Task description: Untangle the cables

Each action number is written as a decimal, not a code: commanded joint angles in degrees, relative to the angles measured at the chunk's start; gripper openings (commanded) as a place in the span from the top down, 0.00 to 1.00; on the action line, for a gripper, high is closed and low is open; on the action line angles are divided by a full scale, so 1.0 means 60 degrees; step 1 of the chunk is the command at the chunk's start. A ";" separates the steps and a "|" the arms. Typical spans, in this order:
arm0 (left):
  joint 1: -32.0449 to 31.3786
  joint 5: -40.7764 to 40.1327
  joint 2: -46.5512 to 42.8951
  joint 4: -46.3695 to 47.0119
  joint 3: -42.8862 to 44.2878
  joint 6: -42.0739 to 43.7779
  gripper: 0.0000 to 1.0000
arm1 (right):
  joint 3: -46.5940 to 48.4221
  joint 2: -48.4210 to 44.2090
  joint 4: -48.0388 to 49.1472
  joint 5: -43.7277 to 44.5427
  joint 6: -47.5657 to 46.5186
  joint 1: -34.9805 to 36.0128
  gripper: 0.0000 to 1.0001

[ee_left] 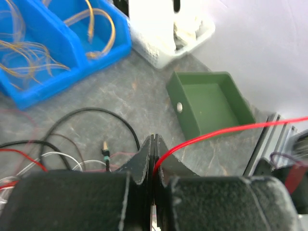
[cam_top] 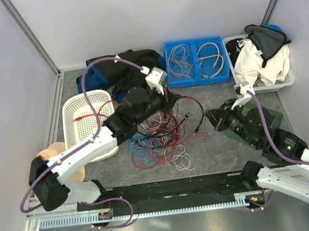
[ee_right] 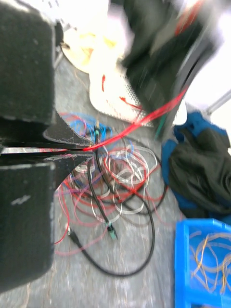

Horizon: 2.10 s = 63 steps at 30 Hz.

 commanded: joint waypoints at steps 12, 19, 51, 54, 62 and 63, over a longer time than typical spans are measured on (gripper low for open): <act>0.0366 -0.1602 -0.1474 -0.6672 0.5874 0.0313 0.98 | 0.0942 0.3024 0.2727 0.0163 -0.0845 0.0000 0.76; 0.0395 -0.1703 -0.1519 -0.6920 0.6209 0.0473 0.98 | 0.0945 0.3291 0.3048 -0.0818 -0.0815 0.0000 0.46; 0.0396 -0.1279 0.0385 -0.8297 1.0077 0.0752 0.98 | -0.1135 0.2265 0.6272 -0.3470 -0.1621 0.0396 0.07; 0.0396 -0.1001 0.0473 -0.8298 1.0253 0.0606 0.98 | -0.1078 0.2527 0.6521 -0.3689 -0.1621 0.0396 0.07; 0.0396 -0.0693 0.0591 -0.8341 1.0356 0.0445 0.98 | -0.0449 0.4063 0.7253 -0.3954 -0.1606 0.0425 0.06; 0.0396 -0.0664 0.0576 -0.8327 1.0342 0.0430 0.98 | -0.0245 0.4226 0.7384 -0.3954 -0.1592 0.0439 0.06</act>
